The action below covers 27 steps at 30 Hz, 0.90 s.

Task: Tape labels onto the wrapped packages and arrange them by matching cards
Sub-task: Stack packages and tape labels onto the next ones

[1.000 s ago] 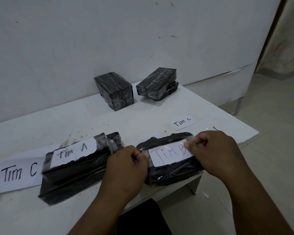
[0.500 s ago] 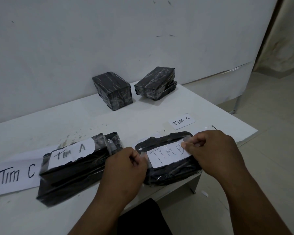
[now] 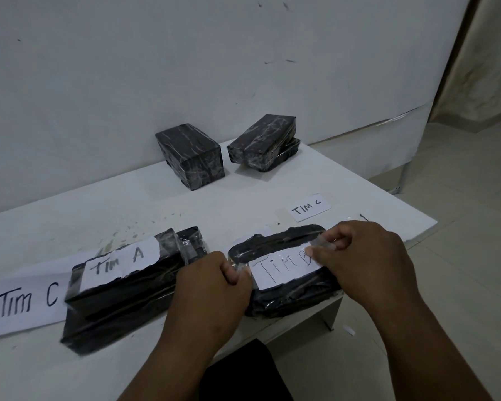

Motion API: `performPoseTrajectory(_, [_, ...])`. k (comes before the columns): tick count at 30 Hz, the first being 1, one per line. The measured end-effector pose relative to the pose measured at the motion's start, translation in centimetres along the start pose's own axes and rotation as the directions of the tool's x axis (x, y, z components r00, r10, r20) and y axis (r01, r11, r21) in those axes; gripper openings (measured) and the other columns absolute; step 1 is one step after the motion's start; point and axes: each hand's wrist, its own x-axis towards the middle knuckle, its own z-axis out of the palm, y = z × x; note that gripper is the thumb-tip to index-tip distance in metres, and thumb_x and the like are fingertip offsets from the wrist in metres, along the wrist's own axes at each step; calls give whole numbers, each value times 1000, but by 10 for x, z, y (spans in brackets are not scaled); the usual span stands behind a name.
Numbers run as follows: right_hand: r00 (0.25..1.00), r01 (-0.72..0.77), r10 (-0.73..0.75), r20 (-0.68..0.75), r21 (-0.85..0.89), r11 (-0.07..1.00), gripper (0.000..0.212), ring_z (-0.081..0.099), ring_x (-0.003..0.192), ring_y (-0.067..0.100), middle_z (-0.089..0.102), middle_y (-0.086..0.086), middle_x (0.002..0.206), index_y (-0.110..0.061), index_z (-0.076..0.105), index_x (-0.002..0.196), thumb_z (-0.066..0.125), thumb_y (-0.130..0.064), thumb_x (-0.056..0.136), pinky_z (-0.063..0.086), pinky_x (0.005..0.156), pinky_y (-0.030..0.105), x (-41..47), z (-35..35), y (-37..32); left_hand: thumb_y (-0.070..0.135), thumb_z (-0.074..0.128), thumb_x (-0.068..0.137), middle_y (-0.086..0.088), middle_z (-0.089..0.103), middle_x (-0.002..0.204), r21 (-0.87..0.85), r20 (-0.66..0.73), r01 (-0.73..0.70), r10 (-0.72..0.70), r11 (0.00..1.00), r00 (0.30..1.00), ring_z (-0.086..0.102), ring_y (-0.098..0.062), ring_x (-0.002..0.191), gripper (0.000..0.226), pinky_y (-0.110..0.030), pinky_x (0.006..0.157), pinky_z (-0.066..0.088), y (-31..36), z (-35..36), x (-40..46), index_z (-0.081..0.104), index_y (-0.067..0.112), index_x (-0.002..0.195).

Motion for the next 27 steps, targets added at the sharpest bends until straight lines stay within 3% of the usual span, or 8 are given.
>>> performPoseTrajectory(5, [1000, 8, -8, -6, 5, 1000, 26, 58, 71, -1, 65, -20, 74, -35, 70, 85, 84, -54, 75, 38, 58, 17, -2, 2, -1, 38, 76, 85, -1, 59, 58, -36, -6, 33, -34, 999, 999, 52, -6, 48, 35, -21, 48, 36, -2, -4, -1, 56, 16, 65])
performPoseTrajectory(14, [998, 30, -25, -55, 105, 994, 17, 60, 71, -1, 65, -16, 73, -27, 71, 86, 84, -37, 81, 36, 59, 11, -11, 10, -3, 33, 78, 86, 2, 59, 59, -45, -31, -42, 40, 998, 999, 54, -6, 57, 33, -17, 49, 40, -6, -1, -3, 54, 19, 66])
performPoseTrajectory(16, [997, 32, -22, -81, 131, 991, 21, 62, 77, 4, 67, -13, 80, -27, 71, 92, 86, -36, 80, 37, 61, 11, -13, 13, -1, 32, 78, 86, 4, 59, 59, -25, -42, -74, 73, 997, 996, 54, -7, 57, 32, -22, 52, 42, -5, 0, -3, 54, 22, 67])
performPoseTrajectory(19, [992, 43, -19, -124, 200, 979, 44, 61, 91, 13, 57, -7, 112, -27, 66, 108, 91, -34, 73, 38, 61, 10, -13, 11, 2, 29, 78, 86, 8, 59, 61, 6, -55, -128, 128, 992, 990, 54, -6, 59, 31, -20, 53, 41, -5, 0, -4, 53, 25, 68])
performPoseTrajectory(22, [996, 23, -3, -89, 224, 974, 54, 62, 93, 11, 50, -8, 119, -30, 61, 117, 91, -35, 73, 41, 61, 12, -10, 10, 6, 29, 76, 88, 11, 59, 69, 38, -56, -164, 166, 986, 985, 54, -2, 66, 28, -18, 56, 38, -5, 1, -5, 53, 28, 72])
performPoseTrajectory(24, [995, 44, -27, -92, 192, 980, 41, 61, 98, 13, 55, -5, 121, -28, 61, 119, 83, -31, 84, 44, 65, 15, -10, 13, 5, 27, 71, 91, 15, 56, 80, 111, -114, -250, 262, 962, 958, 51, -4, 76, 22, -20, 62, 37, -3, 1, -8, 53, 31, 80])
performPoseTrajectory(27, [970, 139, -131, -203, 24, 990, 24, 57, 110, 19, 60, -1, 126, -24, 63, 120, 66, -24, 96, 52, 79, 32, -15, 18, 1, 22, 57, 98, 12, 60, 103, 186, -132, -489, 515, 852, 847, 52, -11, 98, 8, -28, 84, 42, 3, 2, -14, 61, 29, 101])
